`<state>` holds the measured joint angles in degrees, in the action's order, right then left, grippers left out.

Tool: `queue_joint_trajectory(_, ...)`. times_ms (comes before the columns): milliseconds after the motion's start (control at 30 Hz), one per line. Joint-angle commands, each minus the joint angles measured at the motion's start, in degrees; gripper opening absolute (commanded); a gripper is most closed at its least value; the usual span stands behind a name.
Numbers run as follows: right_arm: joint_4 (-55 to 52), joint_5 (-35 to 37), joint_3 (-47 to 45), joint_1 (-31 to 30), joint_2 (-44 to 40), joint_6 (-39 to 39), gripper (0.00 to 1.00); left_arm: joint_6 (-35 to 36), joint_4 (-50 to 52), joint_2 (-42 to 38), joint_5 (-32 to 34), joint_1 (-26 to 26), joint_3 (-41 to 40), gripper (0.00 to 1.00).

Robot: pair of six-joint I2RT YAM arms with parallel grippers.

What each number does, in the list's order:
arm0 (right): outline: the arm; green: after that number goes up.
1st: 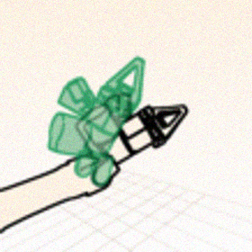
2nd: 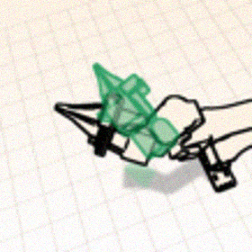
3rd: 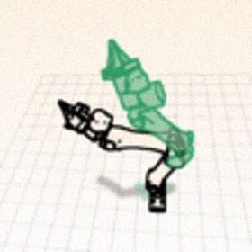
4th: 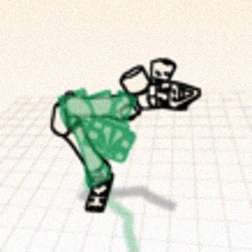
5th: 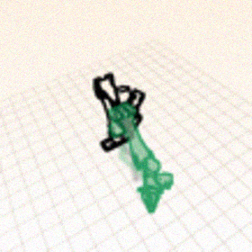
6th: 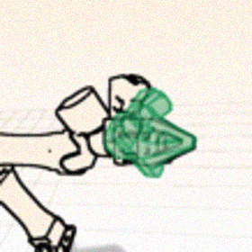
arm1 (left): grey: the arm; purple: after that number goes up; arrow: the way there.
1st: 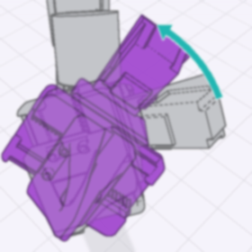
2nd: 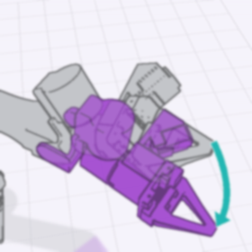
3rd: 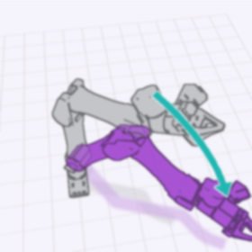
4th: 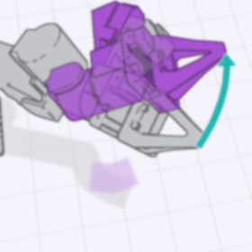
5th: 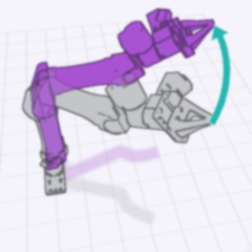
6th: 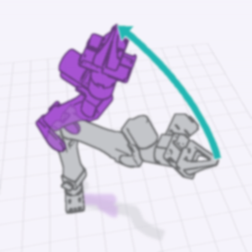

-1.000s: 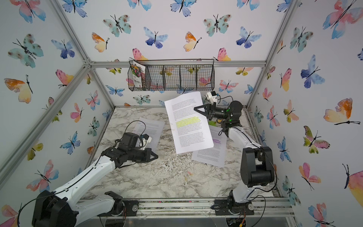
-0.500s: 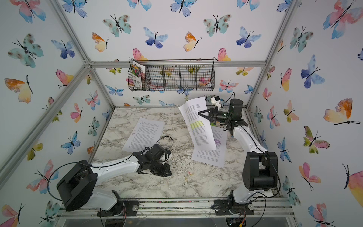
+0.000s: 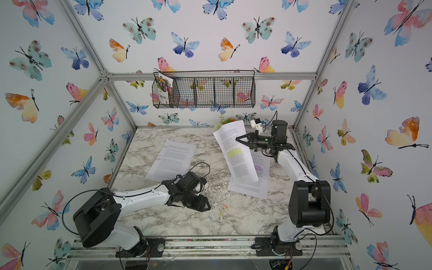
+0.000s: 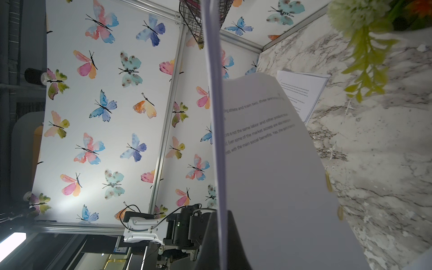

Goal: Unclip the paperclips from the documents
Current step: Place the paper clip at the center of the board, then remove the paper clip from the document.

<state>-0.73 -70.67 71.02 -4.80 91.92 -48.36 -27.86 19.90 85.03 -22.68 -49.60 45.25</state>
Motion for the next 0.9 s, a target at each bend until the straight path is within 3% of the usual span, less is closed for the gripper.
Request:
queue_joint_trajectory(0, -3.1, -2.3, 2.3, 0.2, -1.5, 2.8, 0.02, 1.7, 4.2, -4.1, 2.9, 1.0, 3.5, 0.59)
queue_joint_trajectory(200, -3.2, -6.5, 3.8, -0.9, -4.1, 1.5, 0.02, 2.8, 2.4, -14.0, 0.8, 11.1, 7.8, 0.6)
queue_joint_trajectory(300, 1.7, -8.4, 3.9, -2.8, -5.9, -3.1, 0.02, 0.4, -3.4, -17.9, 2.6, 15.1, 8.9, 0.69)
queue_joint_trajectory(467, 12.7, -9.7, 4.4, -7.2, -7.5, -13.2, 0.02, 2.3, -8.8, -18.3, -1.3, 17.0, 13.9, 0.79)
queue_joint_trajectory(600, 17.6, -10.0, 6.1, -10.6, -7.6, -18.3, 0.02, 3.4, -10.6, -16.9, -7.6, 17.3, 17.6, 0.81)
queue_joint_trajectory(867, 40.2, -9.9, 6.7, -15.5, -7.1, -37.7, 0.02, 6.5, -8.9, -18.6, -9.3, 19.5, 15.5, 0.84)
